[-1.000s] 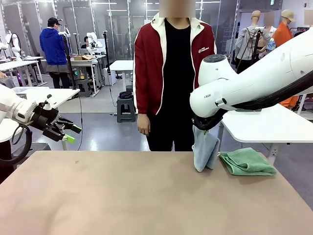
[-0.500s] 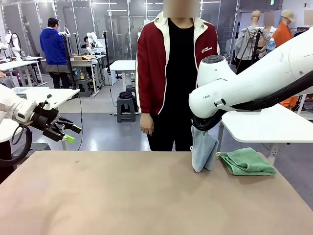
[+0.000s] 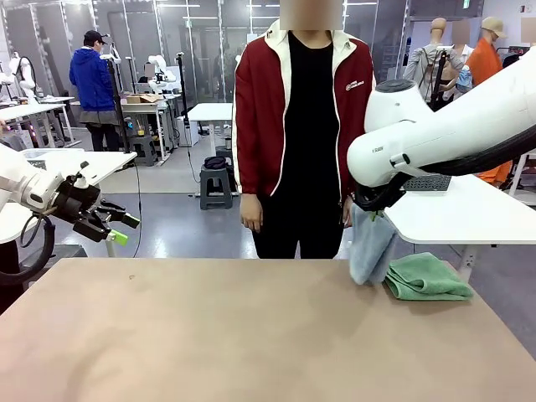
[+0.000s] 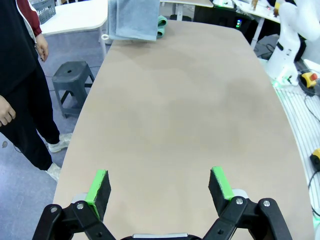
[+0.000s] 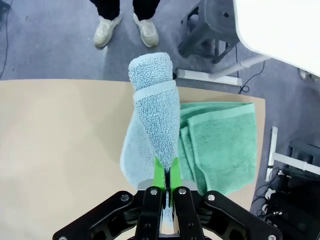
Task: Fold the towels and place them in the basket.
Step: Stack the folded Towel with hook on the right side of the table.
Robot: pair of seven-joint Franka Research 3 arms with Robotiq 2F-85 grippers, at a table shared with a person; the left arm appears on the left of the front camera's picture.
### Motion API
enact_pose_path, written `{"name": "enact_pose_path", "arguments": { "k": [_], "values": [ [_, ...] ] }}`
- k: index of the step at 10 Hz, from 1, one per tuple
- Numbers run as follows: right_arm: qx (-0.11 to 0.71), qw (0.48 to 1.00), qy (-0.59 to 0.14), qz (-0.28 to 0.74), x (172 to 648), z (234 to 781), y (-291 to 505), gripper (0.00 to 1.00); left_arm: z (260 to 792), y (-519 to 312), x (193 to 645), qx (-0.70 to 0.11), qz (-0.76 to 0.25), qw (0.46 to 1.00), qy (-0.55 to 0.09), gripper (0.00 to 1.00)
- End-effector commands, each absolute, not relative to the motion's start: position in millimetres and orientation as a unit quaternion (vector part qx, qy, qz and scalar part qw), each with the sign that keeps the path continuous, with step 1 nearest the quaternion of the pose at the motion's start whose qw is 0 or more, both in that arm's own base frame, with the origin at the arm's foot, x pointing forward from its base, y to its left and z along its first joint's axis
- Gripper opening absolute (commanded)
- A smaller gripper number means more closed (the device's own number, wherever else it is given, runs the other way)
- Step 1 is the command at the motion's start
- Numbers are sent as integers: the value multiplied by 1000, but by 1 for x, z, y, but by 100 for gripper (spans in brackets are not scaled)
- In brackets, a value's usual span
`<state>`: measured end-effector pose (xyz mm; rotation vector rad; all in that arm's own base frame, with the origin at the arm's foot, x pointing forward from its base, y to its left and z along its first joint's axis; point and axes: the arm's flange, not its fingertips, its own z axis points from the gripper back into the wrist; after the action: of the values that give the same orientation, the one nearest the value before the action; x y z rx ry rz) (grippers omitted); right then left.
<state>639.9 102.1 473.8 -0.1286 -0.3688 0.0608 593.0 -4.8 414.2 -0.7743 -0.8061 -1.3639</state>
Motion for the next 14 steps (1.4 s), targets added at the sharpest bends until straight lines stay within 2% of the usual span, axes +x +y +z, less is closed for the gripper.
{"name": "enact_pose_path", "arguments": {
  "k": [1,8,14],
  "values": [
    [-44,985,-164,39,649,468,88,5,416,-6,592,-336,-597,636,-354,100],
    [-35,993,-112,-12,671,438,23,5,416,-6,592,-336,-597,636,-354,100],
    [-36,993,-111,-13,700,386,-40,5,416,-6,592,-336,-597,636,-354,100]
  ]
}}
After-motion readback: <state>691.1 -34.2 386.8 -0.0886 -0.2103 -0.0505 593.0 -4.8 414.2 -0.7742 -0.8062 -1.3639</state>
